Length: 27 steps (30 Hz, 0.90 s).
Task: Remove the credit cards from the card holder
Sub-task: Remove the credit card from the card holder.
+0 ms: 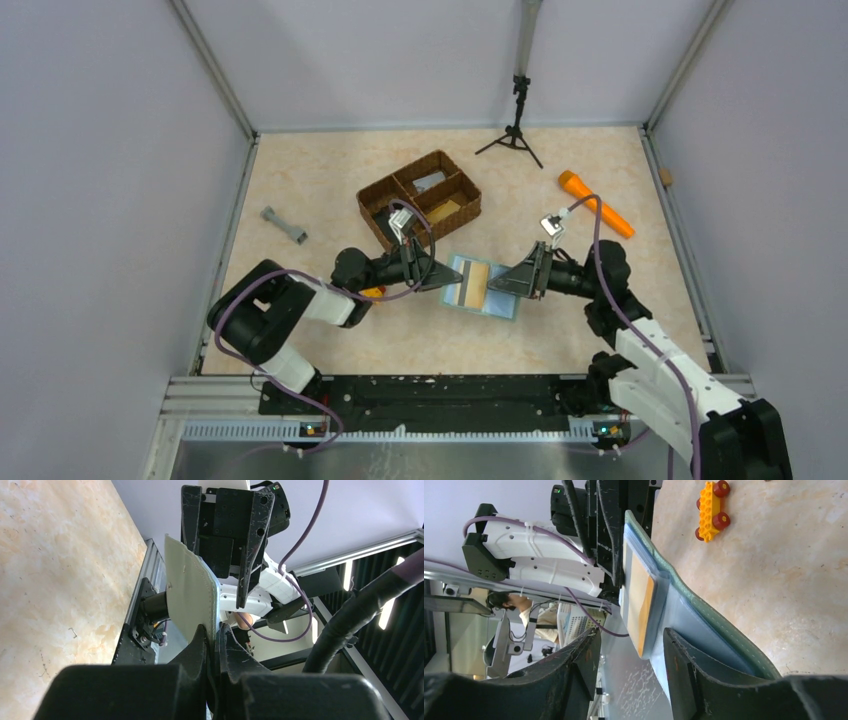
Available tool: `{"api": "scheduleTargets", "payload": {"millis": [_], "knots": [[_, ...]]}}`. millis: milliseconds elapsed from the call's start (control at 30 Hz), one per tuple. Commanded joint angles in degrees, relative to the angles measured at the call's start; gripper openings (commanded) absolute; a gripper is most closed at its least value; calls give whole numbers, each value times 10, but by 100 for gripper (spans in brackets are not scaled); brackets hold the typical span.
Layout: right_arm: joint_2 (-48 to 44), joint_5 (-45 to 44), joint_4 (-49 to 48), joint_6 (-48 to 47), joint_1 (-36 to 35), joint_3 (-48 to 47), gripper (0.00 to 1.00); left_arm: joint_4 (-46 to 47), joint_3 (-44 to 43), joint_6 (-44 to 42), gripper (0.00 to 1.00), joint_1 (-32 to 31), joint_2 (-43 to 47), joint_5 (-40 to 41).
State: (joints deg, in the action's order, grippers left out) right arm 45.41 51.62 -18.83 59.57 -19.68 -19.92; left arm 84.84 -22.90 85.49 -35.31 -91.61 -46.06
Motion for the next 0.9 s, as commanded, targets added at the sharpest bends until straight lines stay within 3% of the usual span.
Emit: {"api": "scheduleTargets", "payload": {"millis": [0,133,367,567,667,733,833,867], "knots": [[12,10,-12,-9,6,-22,51,58,-17,0,0,-13,20,0],[21,11,-30,0,-1,-21,49,60,-20,0,0,-19,20,4],[32,24,-111,53,-13,-5,37,13,-27,-33,0,-28,22,16],[33,24,-115,53,-14,-3,15,-24,-37,-54,0,-39,31,26],[29,24,-117,46,-18,-5,20,-31,-45,-57,0,-45,31,27],[24,19,-103,37,-19,-9,16,-49,-50,-65,0,-49,31,26],[18,8,-33,-5,-19,-26,0,-73,-51,-79,0,-52,41,29],[15,3,-4,-22,-19,-33,0,-79,-51,-81,0,-51,44,28]]}}
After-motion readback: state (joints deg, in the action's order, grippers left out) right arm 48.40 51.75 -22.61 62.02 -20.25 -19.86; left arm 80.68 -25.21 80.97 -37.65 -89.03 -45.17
